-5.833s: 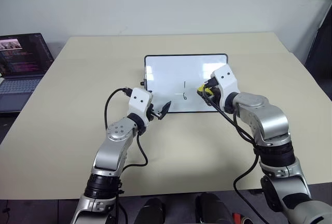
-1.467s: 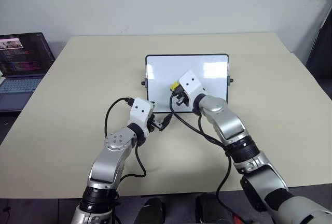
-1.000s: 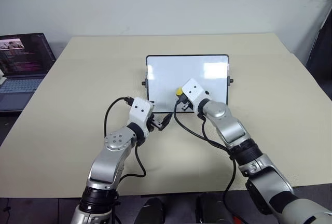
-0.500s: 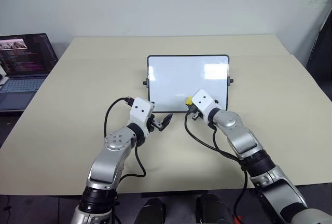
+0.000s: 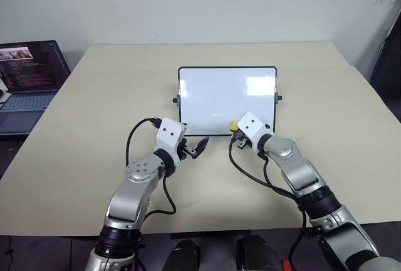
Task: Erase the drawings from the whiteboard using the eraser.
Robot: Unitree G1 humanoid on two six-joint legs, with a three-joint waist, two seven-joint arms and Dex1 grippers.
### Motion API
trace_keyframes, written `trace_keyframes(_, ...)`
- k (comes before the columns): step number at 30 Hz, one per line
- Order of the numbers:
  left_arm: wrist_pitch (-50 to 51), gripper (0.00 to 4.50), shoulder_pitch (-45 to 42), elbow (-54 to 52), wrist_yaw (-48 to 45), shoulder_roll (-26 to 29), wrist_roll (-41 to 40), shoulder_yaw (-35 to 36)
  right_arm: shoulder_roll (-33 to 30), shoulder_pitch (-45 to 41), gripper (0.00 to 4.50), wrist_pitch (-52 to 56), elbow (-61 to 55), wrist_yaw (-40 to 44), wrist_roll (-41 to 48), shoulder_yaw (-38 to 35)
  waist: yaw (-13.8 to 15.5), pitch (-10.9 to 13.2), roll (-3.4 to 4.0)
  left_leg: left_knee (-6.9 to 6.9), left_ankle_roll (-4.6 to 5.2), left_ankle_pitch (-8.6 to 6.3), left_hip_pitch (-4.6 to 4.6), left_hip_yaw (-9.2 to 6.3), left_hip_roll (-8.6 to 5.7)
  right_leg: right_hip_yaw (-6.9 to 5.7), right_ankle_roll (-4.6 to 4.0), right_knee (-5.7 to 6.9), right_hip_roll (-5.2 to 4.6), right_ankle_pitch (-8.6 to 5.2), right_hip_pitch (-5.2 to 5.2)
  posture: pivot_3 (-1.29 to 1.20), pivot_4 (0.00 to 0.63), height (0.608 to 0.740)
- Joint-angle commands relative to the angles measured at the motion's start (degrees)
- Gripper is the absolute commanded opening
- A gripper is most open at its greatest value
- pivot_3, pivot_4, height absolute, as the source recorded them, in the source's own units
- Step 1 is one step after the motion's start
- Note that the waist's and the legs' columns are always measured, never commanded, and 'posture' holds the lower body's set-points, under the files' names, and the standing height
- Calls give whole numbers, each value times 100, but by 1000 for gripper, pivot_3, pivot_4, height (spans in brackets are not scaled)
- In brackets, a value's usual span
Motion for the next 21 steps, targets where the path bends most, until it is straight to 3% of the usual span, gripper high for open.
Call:
trace_keyframes(1, -50, 4500, -111, -251, 4, 44, -62, 66, -149, 50, 1109, 286, 19, -30, -66, -275, 0, 0, 0, 0, 0, 0, 0, -1, 0, 0, 0, 0, 0, 0, 0, 0, 150, 740)
trace_keyframes(8, -58, 4500, -151, -217, -10, 56, -65, 71, -74, -96, 1109, 965, -844, 128, 162, -530, -2, 2, 0, -2, 0, 0, -6, -6, 1, 1, 11, -2, 0, -7, -6, 0, 150, 740)
trace_keyframes(13, -71, 4500, -192, -181, -44, 69, -75, 34, 180, -398, 1109, 2545, -1762, 299, 715, -968, -24, 7, 2, -8, -1, -1, -12, -9, 3, 4, -1, -4, -5, 0, -15, 0, 150, 740)
trace_keyframes(21, -134, 4500, -248, -83, -84, 41, -86, -33, 208, -507, 1109, 3290, -1877, 250, 1003, -1046, -8, 8, 3, -18, -2, -3, -18, -12, 1, 1, -1, -21, -6, 0, -17, 0, 150, 740)
